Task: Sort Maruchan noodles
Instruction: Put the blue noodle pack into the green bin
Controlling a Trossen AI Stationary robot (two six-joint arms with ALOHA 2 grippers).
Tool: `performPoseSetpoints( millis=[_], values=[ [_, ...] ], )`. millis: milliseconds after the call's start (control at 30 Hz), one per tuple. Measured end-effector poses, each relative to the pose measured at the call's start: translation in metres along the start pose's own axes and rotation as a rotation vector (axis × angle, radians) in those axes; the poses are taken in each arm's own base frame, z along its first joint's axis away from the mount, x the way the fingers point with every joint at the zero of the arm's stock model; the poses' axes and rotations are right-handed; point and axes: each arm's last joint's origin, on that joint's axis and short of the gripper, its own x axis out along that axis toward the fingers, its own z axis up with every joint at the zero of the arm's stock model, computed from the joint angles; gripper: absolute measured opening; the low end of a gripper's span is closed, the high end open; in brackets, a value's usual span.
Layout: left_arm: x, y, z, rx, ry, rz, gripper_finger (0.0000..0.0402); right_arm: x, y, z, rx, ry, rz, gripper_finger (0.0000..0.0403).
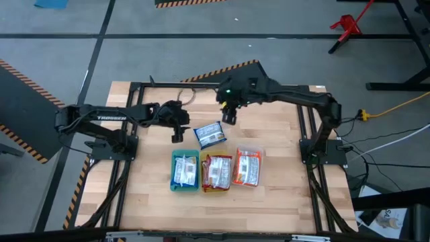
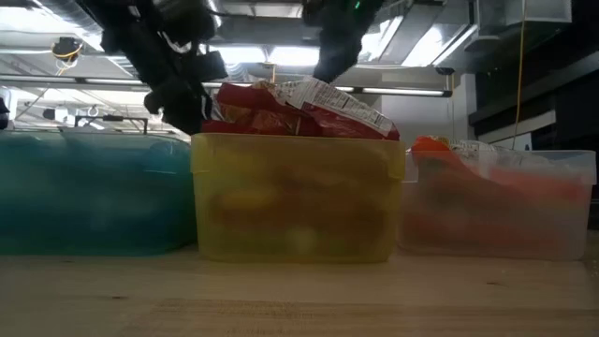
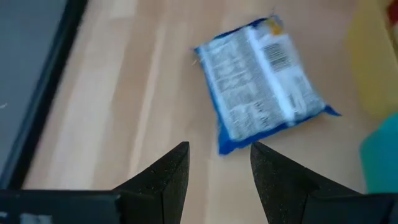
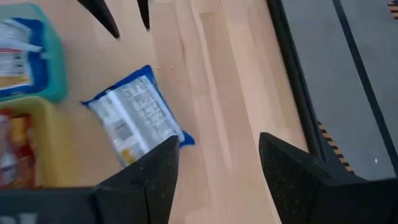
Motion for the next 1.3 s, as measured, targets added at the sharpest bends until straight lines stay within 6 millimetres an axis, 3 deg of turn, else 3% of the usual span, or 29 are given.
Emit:
performPoseSetpoints(
  millis=[333,567,867,1033,1300],
  values=[
    [0.047,-0.007,-0.013,0.101,0.142,-0.082,0.0165,-0.116,-0.01,-0.015,0.091,-0.116,-0.108,0.0209],
    [0.064,-0.006,-0.006,0.12,0.177,-0.084,0.0165,-0.169,-0.014,-0.039,0.181,-0.188,-0.179,0.0209],
    [0.087,-0.009,-0.011,0.105,0.26,-0.111,0.0165,-0.183,-0.014,-0.052,0.187,-0.156,-0.19,0.0209],
    [0.086,0.002,-0.006,0.102,0.307,0.3,0.0165,-0.181,-0.013,-0.054,0.183,-0.13,-0.189,0.0209],
    [0.082,0.001,-0.009,0.065,0.336,0.303,0.0165,-0.181,-0.013,-0.056,0.191,-0.102,-0.188,0.0209]
  ],
)
